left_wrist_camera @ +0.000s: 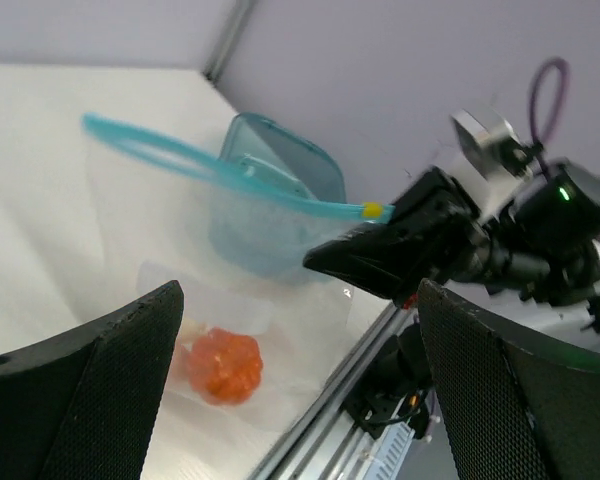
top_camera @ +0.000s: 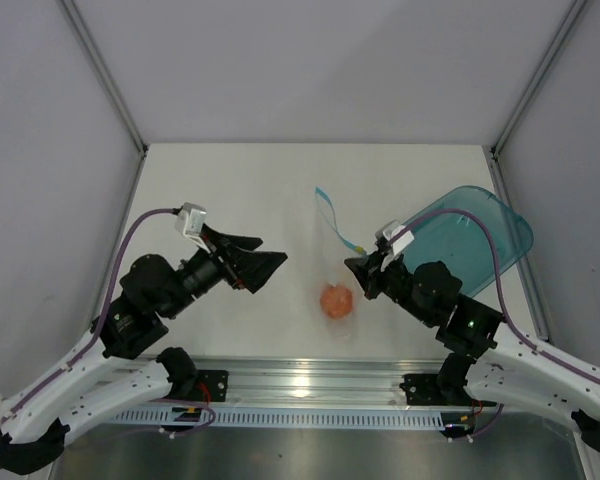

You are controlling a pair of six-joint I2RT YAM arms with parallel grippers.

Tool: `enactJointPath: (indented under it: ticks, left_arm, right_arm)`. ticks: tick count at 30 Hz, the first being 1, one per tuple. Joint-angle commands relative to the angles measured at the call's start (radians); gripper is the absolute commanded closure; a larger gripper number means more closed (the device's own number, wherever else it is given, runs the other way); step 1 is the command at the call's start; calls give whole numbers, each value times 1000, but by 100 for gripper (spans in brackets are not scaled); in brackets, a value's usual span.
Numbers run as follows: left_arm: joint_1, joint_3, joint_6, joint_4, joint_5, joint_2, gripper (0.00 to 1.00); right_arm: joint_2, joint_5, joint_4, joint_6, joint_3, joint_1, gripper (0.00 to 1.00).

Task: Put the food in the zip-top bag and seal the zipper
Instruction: Zip the zipper food storage bag at the center of the board.

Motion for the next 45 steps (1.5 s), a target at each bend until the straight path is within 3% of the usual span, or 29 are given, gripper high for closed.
enactJointPath:
  ticks: [1,7,12,22,29,34,35,37,39,45]
  left_arm:
    - [-10,-14,238,168,197,8,0]
    - [-34,-3,381,248,406,6,1]
    - [-40,92,472,144,533,55,1]
    - [-41,92,474,67,727,196,4]
    - [-41,46,467,39,777,259,25]
    - [-41,49,472,3,793,293,60]
    - [-41,48,472,0,788,291,74]
    - [-41,38,472,0,790,284,83]
    - [-41,34,469,-5,796,281,99]
    - [-41,43,454,-57,753,264,99]
  right_arm:
    - [-2,-443,-156,23,98,-97,100]
    - [85,-769,-214,48,210,-129,100]
    - [118,-947,-172,103,235,-129,100]
    - [147,-1009,-127,135,184,-148,100]
    - [156,-1007,-122,131,175,-167,100]
    - [153,-981,-139,121,178,-181,100]
    - [153,-975,-147,123,178,-191,100]
    - [153,-971,-158,129,179,-199,100]
    - [151,-964,-170,132,179,-207,100]
    - [128,-967,-199,128,167,-213,74]
